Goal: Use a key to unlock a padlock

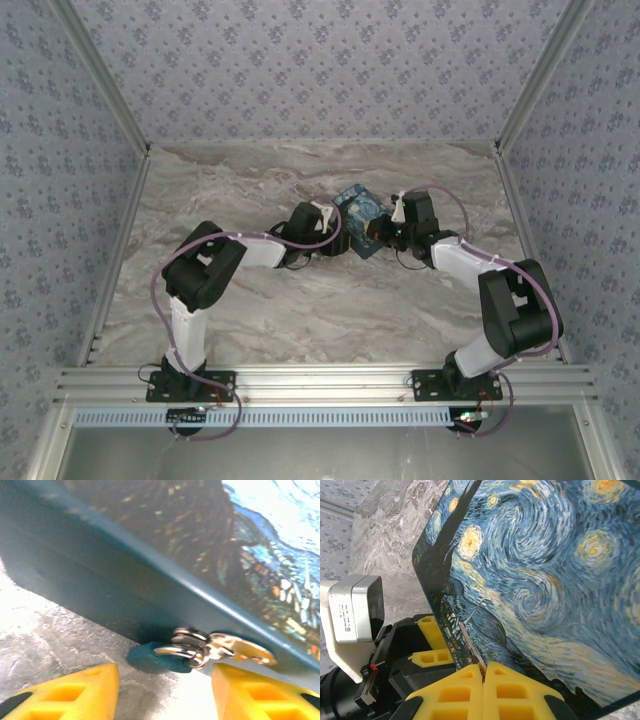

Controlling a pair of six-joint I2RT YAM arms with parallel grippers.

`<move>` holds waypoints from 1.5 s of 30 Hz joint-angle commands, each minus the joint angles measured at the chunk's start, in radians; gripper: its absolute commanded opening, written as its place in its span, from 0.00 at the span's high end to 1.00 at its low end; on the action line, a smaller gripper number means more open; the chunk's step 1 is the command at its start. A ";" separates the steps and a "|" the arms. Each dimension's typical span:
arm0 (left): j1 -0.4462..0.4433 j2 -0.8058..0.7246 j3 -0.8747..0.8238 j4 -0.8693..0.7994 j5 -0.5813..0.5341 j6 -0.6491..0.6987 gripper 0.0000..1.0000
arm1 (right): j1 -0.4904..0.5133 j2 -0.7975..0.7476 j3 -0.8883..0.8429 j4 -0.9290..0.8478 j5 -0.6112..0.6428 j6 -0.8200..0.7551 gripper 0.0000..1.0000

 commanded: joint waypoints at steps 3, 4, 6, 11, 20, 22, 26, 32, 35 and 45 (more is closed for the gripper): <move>0.027 -0.029 -0.036 0.104 0.070 0.063 0.42 | -0.007 -0.016 -0.011 -0.018 -0.017 -0.024 1.00; 0.030 -0.026 -0.036 0.110 0.073 0.065 0.42 | -0.008 -0.017 -0.012 -0.017 -0.019 -0.024 1.00; 0.031 -0.021 -0.027 0.103 0.079 0.079 0.41 | -0.007 -0.016 -0.013 -0.017 -0.019 -0.024 1.00; 0.031 0.012 0.011 0.083 0.097 0.095 0.41 | -0.008 -0.015 -0.014 -0.019 -0.016 -0.025 1.00; 0.028 0.053 0.062 0.054 0.125 0.116 0.44 | -0.008 0.020 0.001 -0.039 -0.015 -0.011 1.00; 0.026 0.061 0.073 0.043 0.128 0.122 0.45 | -0.006 0.027 0.003 -0.042 -0.015 -0.007 1.00; 0.018 0.073 0.086 0.016 0.133 0.142 0.46 | -0.007 0.034 0.001 -0.046 -0.010 -0.004 1.00; 0.013 0.088 0.086 0.018 0.159 0.139 0.52 | -0.007 0.035 -0.001 -0.048 -0.011 -0.005 1.00; 0.006 0.092 0.097 0.016 0.173 0.139 0.54 | -0.006 0.033 0.001 -0.045 -0.013 -0.005 1.00; -0.012 0.095 0.105 0.017 0.184 0.119 0.59 | -0.007 0.027 -0.006 -0.040 -0.012 -0.003 1.00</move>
